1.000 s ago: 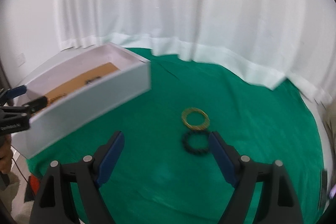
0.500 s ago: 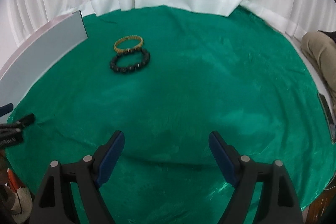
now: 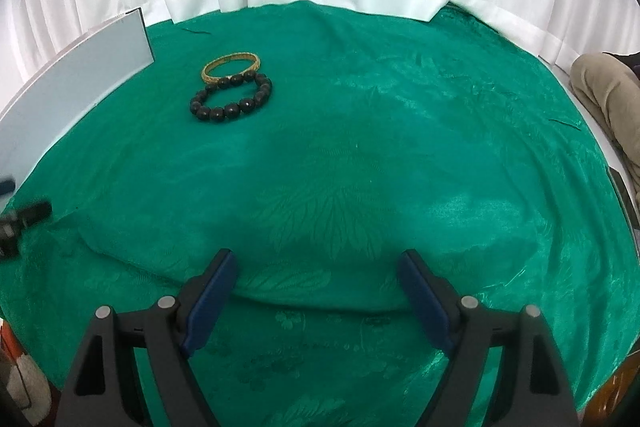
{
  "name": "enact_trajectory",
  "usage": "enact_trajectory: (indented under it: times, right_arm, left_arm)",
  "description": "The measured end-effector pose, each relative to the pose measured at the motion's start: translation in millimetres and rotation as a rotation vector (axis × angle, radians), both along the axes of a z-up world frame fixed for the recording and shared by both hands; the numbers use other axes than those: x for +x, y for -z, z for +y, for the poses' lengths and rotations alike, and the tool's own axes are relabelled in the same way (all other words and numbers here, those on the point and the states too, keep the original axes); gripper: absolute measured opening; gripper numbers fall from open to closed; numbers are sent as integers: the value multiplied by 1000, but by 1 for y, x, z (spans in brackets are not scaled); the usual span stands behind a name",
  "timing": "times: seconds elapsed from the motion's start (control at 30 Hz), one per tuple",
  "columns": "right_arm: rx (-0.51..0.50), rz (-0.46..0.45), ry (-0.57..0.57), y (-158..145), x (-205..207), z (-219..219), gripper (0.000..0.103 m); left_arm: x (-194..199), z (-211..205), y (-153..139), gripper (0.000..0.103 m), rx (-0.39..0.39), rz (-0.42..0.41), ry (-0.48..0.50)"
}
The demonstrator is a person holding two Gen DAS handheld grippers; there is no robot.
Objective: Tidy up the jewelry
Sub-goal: 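Withdraw both open tools from the box back over the cloth, then grasp the black bead bracelet with the left tool while the right tool grasps the gold bangle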
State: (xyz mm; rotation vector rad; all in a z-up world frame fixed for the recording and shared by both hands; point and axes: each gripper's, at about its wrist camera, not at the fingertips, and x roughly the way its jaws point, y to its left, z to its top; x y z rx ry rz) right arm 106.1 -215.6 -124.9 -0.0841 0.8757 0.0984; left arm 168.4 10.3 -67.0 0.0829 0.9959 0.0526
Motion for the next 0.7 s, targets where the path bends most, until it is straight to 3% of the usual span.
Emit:
enact_trajectory:
  times: [0.2,0.27,0.33,0.43,0.53,0.57,0.6,0.7]
  right_arm:
    - [2,-20,-12,0,-1,1,86]
    - [3,-21,-17,0,-3,0,86]
    - [5,-24,-22,1,-5,-1,86]
    - [8,-31,-26,0,-10,-1,86]
    - [9,-38,-32,0,-12,-1,86]
    - [8,-39,-33,0,-13,0,86]
    - [8,-40,-34,0,-14,0,86]
    - [7,-41,-36,-1,-17,1,86]
  left_arm:
    - [85,-48,1,102,-99,37,41]
    - [107,-65,11,102,-99,53,55]
    - [118,-82,21,98,-51,64,73]
    - [124,-95,35,73,0,96,108]
    - [117,-88,32,43,-72,88,114]
    - [114,-89,29,17,-74,89,121]
    - [112,-89,30,11,-55,96,129]
    - [107,-72,32,11,-74,111,134]
